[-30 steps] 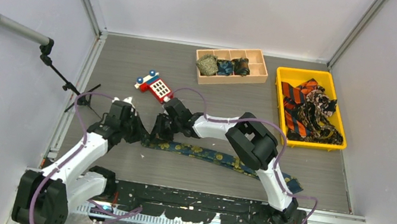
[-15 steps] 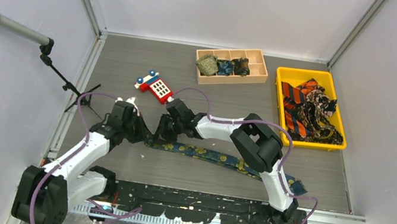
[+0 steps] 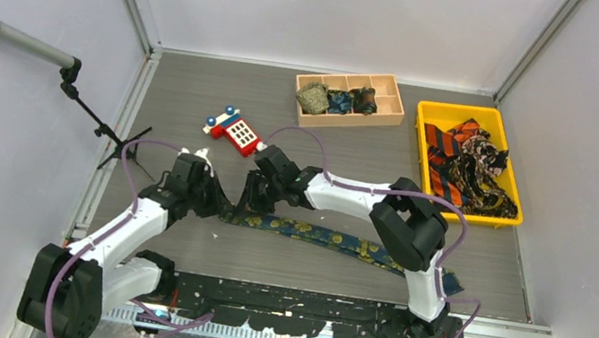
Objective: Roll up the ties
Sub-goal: Roll the tie at the center of the board.
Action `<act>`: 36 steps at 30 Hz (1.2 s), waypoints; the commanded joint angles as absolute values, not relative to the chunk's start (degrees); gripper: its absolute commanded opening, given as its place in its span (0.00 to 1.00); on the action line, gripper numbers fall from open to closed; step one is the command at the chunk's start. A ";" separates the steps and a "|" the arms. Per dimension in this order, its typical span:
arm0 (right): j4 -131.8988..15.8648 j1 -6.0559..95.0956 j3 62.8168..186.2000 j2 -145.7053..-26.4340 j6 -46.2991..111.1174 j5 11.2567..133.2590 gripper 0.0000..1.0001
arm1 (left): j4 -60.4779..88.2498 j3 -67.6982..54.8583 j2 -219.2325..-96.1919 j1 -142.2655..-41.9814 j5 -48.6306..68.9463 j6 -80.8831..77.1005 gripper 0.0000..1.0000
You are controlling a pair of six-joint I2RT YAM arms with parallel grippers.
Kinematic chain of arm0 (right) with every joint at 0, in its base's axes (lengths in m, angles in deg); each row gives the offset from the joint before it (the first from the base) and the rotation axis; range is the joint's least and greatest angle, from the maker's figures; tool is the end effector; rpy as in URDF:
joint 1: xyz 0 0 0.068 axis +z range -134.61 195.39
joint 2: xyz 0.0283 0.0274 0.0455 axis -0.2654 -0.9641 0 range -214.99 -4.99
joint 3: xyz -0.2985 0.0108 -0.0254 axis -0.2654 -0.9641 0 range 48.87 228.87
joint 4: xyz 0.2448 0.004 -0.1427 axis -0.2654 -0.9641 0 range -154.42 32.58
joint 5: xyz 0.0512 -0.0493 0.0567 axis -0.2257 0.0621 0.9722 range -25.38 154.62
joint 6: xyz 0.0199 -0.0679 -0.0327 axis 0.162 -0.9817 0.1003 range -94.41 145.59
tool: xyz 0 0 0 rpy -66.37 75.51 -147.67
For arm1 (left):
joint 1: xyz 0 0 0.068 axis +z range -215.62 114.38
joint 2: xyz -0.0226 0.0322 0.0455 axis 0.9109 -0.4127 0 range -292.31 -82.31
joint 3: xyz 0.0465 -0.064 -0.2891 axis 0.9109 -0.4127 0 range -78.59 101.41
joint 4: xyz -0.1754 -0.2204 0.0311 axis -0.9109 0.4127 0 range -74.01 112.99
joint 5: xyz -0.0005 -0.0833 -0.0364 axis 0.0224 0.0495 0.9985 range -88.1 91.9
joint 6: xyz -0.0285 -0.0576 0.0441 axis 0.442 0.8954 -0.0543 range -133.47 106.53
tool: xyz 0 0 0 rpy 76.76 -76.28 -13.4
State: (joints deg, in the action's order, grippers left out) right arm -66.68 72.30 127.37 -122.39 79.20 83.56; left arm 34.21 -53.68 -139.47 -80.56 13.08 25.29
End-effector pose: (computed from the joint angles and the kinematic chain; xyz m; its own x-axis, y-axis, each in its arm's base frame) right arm 0.2506 0.4241 0.1487 -0.9744 -0.1007 -0.2011 -0.2129 0.7012 0.6804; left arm 0.1990 -0.0664 0.1587 -0.8141 -0.4185 -0.4026 -0.1765 0.8388 -0.5151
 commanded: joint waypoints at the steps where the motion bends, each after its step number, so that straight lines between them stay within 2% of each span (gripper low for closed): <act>1: -67.66 72.33 126.37 -116.70 77.37 81.49 0.16 | 34.31 -54.68 -140.06 -81.41 13.85 24.85 0.00; 10: -67.59 71.84 124.91 -114.92 77.19 81.05 0.16 | 33.65 -54.89 -140.41 -82.23 15.69 24.24 0.01; 13: -67.32 71.88 124.78 -114.92 77.20 81.10 0.16 | 32.91 -55.03 -140.55 -82.41 16.68 24.10 0.07; 17: -67.26 71.83 124.74 -115.10 77.32 81.23 0.16 | 32.52 -54.95 -140.69 -82.59 17.36 23.81 0.20; 21: -67.16 71.85 124.96 -115.20 77.27 81.23 0.16 | 32.34 -54.86 -140.75 -82.59 17.64 23.67 0.27; 32: -67.15 71.71 125.26 -115.46 77.27 81.23 0.16 | 29.32 -55.46 -141.04 -82.67 20.14 25.32 0.31; 36: -67.11 71.59 125.12 -115.42 77.31 81.23 0.16 | 28.39 -55.41 -141.15 -82.67 21.38 25.55 0.39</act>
State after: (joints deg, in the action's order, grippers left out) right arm -68.60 71.62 124.84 -118.07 77.95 81.63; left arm 31.87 -55.04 -140.83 -82.38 18.10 25.05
